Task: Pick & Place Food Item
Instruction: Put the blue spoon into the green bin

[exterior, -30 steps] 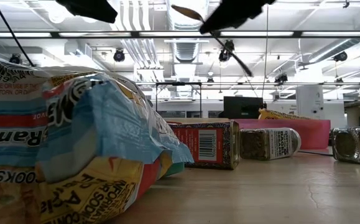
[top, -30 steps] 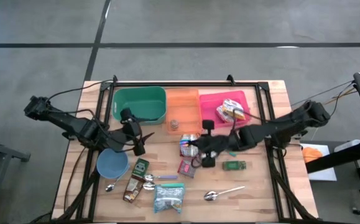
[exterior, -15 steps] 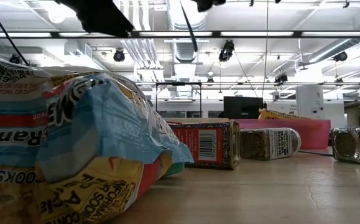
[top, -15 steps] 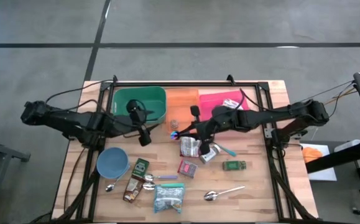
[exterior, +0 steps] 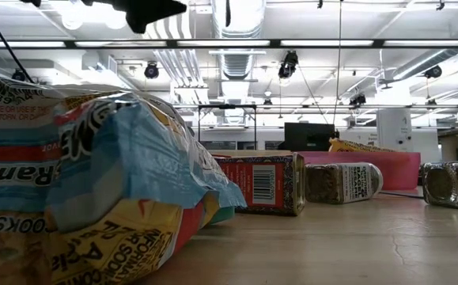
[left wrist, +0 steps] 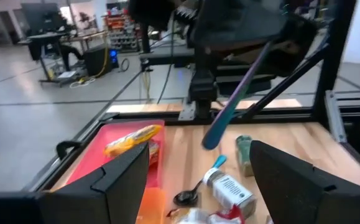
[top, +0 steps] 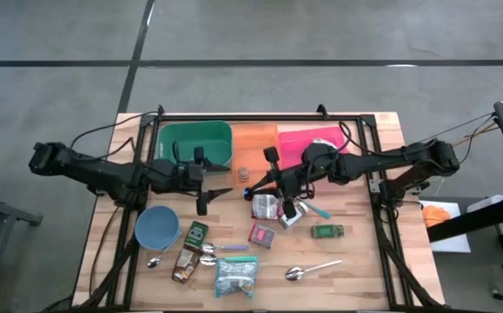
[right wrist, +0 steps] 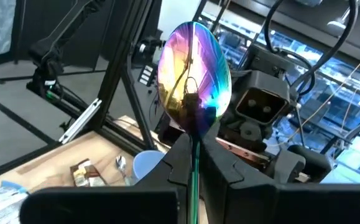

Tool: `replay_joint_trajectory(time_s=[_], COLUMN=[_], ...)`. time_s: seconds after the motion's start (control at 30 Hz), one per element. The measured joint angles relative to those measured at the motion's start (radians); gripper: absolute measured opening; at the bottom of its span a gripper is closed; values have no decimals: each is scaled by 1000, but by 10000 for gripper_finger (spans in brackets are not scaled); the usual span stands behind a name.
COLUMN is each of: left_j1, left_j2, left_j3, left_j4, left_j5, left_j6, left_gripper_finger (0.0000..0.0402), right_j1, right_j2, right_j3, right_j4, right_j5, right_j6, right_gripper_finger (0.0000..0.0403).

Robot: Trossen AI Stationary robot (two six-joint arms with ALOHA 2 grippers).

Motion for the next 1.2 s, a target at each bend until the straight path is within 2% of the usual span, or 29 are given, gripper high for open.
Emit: replay_joint_trajectory(time_s=[0.5, 0.9, 1.03, 1.2], left_j1=[2, 4, 4, 4], left_j2=[164, 214, 214, 214], left_j3=[120, 152, 152, 152], left_j4=[52, 62, 62, 61], left_j5=[97, 230, 245, 258], left_j6=[70, 66, 66, 67], left_gripper_finger=[279, 276, 246, 159], right_j1=[1, 1, 1, 1], right_j2=[58, 84, 90, 91], right_j3=[9, 34, 42, 43], right_j4=[91, 96, 98, 99], right_j5=[-17, -52, -69, -75], right_j6=[30, 28, 30, 27], right_gripper_finger=[11, 11, 11, 11])
